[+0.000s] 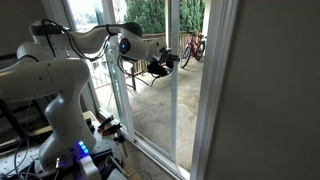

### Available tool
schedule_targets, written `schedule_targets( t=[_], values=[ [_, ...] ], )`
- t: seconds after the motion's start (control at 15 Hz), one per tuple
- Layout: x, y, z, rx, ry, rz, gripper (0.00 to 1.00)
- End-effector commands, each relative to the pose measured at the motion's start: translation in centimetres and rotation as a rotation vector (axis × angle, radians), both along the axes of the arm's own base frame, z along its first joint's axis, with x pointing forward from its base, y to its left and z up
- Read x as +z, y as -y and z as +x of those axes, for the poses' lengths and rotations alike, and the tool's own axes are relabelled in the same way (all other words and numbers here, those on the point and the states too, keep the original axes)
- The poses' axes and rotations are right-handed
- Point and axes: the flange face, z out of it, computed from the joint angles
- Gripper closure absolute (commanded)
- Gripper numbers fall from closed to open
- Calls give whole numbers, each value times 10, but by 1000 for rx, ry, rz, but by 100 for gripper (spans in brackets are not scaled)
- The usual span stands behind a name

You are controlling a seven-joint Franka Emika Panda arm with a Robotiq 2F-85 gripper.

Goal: Slide the glass door to the right.

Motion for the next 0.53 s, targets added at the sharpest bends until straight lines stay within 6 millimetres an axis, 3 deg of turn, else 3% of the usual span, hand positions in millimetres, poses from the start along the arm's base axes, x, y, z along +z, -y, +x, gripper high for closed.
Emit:
schedule_targets(
  t=[0.0,0.47],
  values=[
    [-9,-18,-4,52,-17,18,100],
    [-10,-83,16,191,-26,17,100]
  ],
)
